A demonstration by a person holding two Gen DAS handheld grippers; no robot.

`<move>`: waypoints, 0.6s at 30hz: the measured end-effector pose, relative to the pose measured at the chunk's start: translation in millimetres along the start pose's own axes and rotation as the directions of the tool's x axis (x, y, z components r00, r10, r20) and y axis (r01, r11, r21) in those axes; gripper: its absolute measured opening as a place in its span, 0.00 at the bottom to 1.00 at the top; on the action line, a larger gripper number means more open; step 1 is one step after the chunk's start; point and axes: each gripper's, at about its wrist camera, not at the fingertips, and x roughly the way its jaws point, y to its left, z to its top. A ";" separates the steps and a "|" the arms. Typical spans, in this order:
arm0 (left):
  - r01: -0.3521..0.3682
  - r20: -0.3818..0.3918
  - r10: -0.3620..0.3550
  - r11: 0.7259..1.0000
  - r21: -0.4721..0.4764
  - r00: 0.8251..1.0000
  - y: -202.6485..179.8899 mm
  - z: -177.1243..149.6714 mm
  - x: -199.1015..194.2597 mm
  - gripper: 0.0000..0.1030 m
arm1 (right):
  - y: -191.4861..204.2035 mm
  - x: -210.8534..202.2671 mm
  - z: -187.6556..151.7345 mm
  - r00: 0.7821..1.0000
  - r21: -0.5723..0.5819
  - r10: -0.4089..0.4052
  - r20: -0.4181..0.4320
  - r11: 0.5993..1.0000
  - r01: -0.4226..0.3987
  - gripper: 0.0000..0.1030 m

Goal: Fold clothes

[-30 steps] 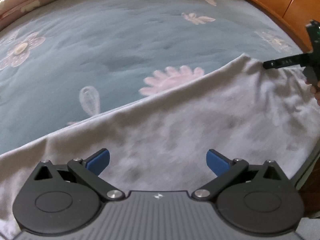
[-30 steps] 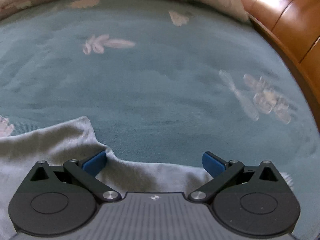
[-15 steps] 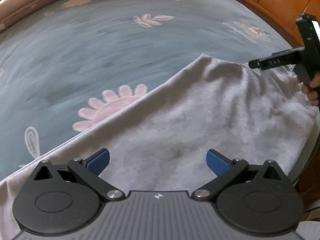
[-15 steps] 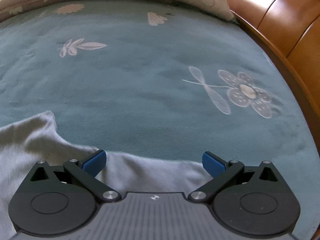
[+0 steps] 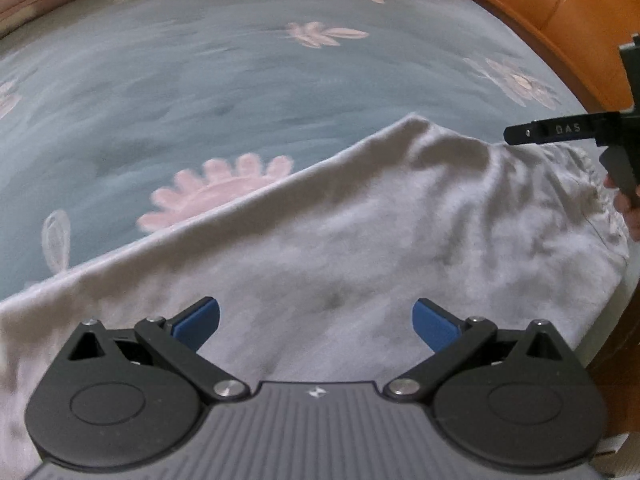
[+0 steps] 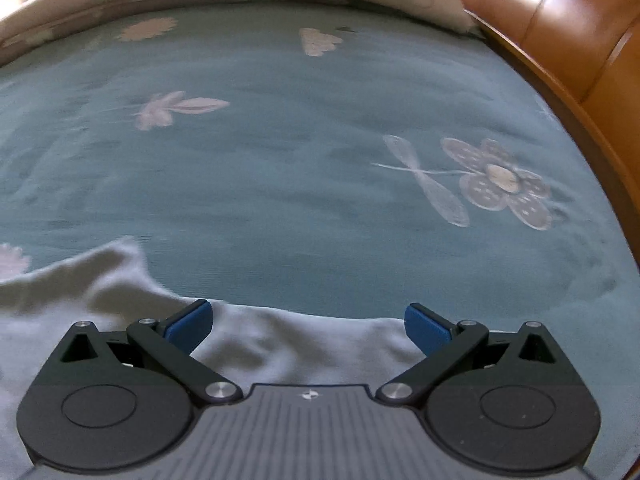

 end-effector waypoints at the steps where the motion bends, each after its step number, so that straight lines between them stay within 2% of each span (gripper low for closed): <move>1: -0.010 0.008 0.010 1.000 -0.016 1.000 6.1 -4.5 -3.6 0.99 | 11.6 -1.5 1.6 1.000 -0.011 0.021 0.000 1.000 -0.021 1.00; 4: -0.037 0.028 0.039 0.997 -0.070 0.999 29.9 -22.0 -15.3 0.99 | 53.8 -6.3 5.0 0.995 -0.051 0.104 0.001 0.993 -0.104 1.00; 6: -0.055 0.036 0.059 0.993 -0.107 0.998 47.2 -35.0 -22.9 0.99 | 90.2 -9.1 4.5 0.984 -0.088 0.181 -0.007 0.980 -0.180 1.00; 9: -0.063 0.051 0.070 0.990 -0.127 0.996 71.5 -55.8 -36.0 0.99 | 152.2 -11.9 -0.1 0.953 -0.168 0.300 -0.046 0.938 -0.303 0.98; 11: -0.077 0.063 0.085 0.990 -0.115 0.994 85.2 -67.1 -45.9 0.99 | 192.5 -13.8 -4.5 0.936 -0.215 0.348 -0.055 0.911 -0.352 0.98; 14: -0.102 0.103 0.111 0.991 -0.090 0.988 108.0 -84.4 -66.9 0.99 | 243.9 -8.5 -9.8 0.927 -0.254 0.368 -0.071 0.892 -0.373 0.99; 16: -0.119 0.126 0.129 0.989 -0.086 0.984 124.0 -95.4 -79.9 0.99 | 272.4 2.1 -13.7 0.941 -0.279 0.328 -0.079 0.899 -0.337 0.99; 18: -0.125 0.145 0.139 0.987 -0.104 0.980 143.0 -105.7 -93.0 0.99 | 294.8 15.3 -14.3 0.964 -0.297 0.244 -0.105 0.917 -0.265 1.00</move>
